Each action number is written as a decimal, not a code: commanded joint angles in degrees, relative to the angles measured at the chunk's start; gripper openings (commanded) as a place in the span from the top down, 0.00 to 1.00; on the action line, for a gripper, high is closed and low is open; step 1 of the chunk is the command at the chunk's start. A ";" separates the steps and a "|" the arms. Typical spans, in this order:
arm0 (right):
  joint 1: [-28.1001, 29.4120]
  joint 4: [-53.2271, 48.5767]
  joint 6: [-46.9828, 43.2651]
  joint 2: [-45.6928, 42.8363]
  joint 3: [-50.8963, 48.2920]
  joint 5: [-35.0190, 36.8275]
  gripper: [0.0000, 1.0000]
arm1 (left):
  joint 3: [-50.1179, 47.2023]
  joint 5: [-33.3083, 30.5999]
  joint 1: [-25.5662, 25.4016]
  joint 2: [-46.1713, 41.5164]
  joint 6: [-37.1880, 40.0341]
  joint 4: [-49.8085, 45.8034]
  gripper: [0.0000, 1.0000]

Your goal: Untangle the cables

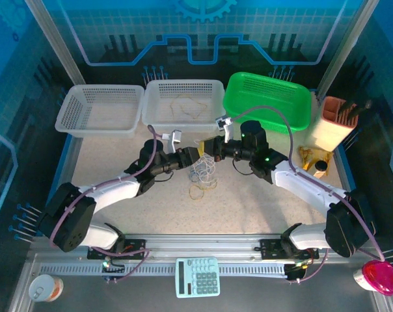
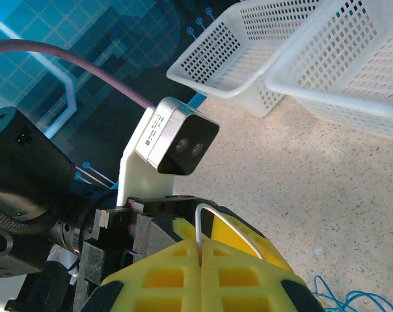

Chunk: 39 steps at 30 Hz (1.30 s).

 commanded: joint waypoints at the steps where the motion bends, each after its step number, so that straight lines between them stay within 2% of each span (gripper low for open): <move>1: -0.65 1.44 0.42 -0.75 -0.68 -0.72 1.00 | 1.18 1.23 -0.70 0.47 1.19 3.53 0.57; 7: -0.64 1.89 0.41 -0.40 -2.19 -0.25 1.00 | -0.96 0.09 -0.92 -2.01 1.68 4.21 0.51; 14: -0.62 2.73 0.76 0.09 -2.18 -0.68 1.00 | -1.54 0.20 -1.00 -2.51 1.66 4.93 0.50; 26: -0.38 3.84 2.24 0.13 -1.67 -2.56 1.00 | 0.47 0.55 -1.85 2.84 1.10 8.74 0.56; 31: -0.39 3.89 2.92 0.00 -2.48 -2.81 1.00 | 1.58 0.38 -2.47 5.63 0.72 10.27 0.67; 34: -0.47 3.94 2.63 -0.85 -3.01 -2.47 1.00 | 1.40 -0.41 -2.44 6.28 0.85 10.78 0.79; 36: -0.90 3.74 2.15 -1.90 -3.60 -2.12 1.00 | 1.32 -1.80 -2.33 4.90 2.49 8.62 0.88; 39: -1.85 1.47 0.70 -3.92 -4.91 -0.70 1.00 | 2.12 -5.03 -1.73 0.49 6.68 0.80 0.94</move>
